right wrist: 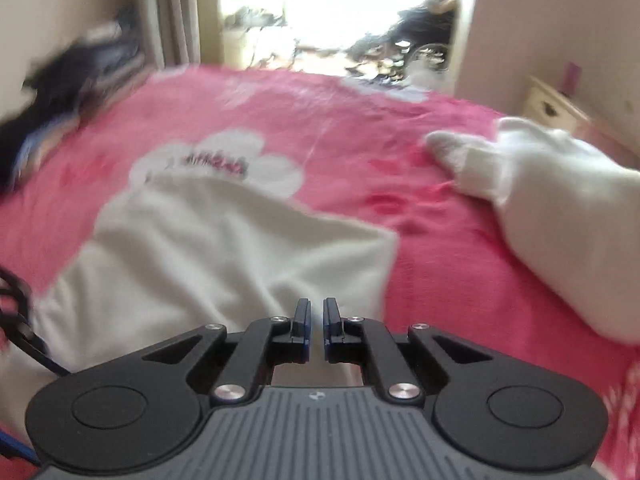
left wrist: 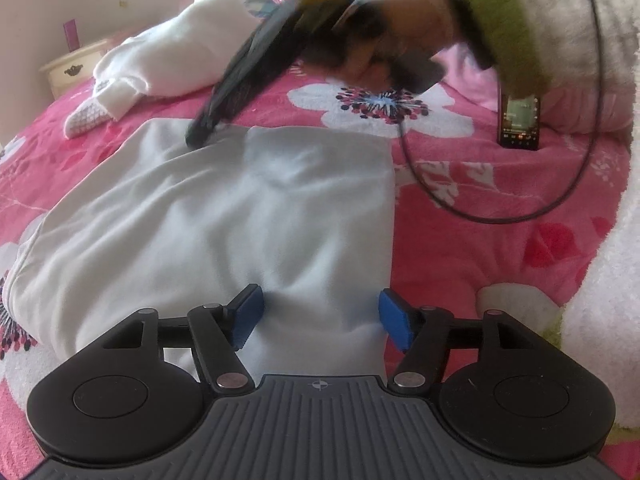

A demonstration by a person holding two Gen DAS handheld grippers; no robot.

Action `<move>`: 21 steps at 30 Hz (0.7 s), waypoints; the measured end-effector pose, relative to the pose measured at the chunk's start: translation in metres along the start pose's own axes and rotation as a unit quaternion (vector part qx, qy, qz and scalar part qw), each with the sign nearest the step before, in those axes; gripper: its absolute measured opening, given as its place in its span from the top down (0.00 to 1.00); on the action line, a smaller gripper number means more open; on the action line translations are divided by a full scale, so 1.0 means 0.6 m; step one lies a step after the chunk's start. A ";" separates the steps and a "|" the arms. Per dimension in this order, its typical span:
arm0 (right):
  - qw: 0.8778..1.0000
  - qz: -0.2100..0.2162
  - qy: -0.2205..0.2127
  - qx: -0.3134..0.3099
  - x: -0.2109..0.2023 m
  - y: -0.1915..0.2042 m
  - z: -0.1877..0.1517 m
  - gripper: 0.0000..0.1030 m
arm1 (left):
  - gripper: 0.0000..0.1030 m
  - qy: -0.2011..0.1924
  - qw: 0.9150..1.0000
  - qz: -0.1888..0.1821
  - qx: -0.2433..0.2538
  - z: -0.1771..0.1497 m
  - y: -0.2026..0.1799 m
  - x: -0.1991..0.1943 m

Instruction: Fold clothes

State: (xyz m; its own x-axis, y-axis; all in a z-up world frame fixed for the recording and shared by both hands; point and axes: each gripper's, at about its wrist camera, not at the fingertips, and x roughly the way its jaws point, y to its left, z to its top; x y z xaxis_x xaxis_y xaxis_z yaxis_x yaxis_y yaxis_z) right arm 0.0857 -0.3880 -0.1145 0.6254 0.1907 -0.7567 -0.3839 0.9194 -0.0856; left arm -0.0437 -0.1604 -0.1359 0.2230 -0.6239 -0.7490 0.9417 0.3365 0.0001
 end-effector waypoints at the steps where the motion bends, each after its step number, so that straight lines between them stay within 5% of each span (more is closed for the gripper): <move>1: 0.999 -0.033 0.009 0.015 0.022 -0.018 -0.002 0.99 | 0.37 -0.001 1.000 -0.001 0.001 -0.001 0.000 -0.001; 3: 0.996 -0.080 0.011 0.045 0.040 -0.051 0.002 0.93 | 0.37 -0.001 1.000 -0.001 0.000 -0.002 0.001 -0.001; 6: 0.995 -0.066 -0.026 0.065 0.009 -0.067 0.028 0.94 | 0.37 -0.001 1.000 -0.001 -0.006 0.000 0.001 0.000; 10: 0.999 0.027 -0.031 0.022 0.018 -0.021 0.048 0.97 | 0.36 -0.002 1.000 -0.003 -0.011 0.002 0.001 0.002; 13: 0.997 -0.016 -0.002 0.081 0.096 -0.051 0.057 0.99 | 0.35 -0.006 1.000 -0.002 -0.006 -0.001 -0.002 0.002; 16: 0.986 -0.047 -0.024 0.160 0.092 -0.103 0.086 0.94 | 0.35 -0.009 1.000 0.002 -0.005 -0.003 -0.006 0.002; 18: 0.989 -0.036 -0.046 0.134 0.057 -0.090 0.097 0.94 | 0.35 -0.011 1.000 0.002 -0.011 -0.002 -0.006 0.000; 21: 0.997 0.028 -0.025 0.069 0.057 -0.033 0.100 0.94 | 0.35 -0.013 1.000 -0.001 -0.021 -0.001 -0.003 0.000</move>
State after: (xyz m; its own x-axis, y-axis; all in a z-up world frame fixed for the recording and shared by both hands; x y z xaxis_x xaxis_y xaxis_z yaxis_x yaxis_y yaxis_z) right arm 0.1554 -0.3791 -0.0998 0.6399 0.2559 -0.7246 -0.3238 0.9449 0.0478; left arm -0.0457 -0.1604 -0.1364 0.2289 -0.6425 -0.7313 0.9310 0.3640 -0.0285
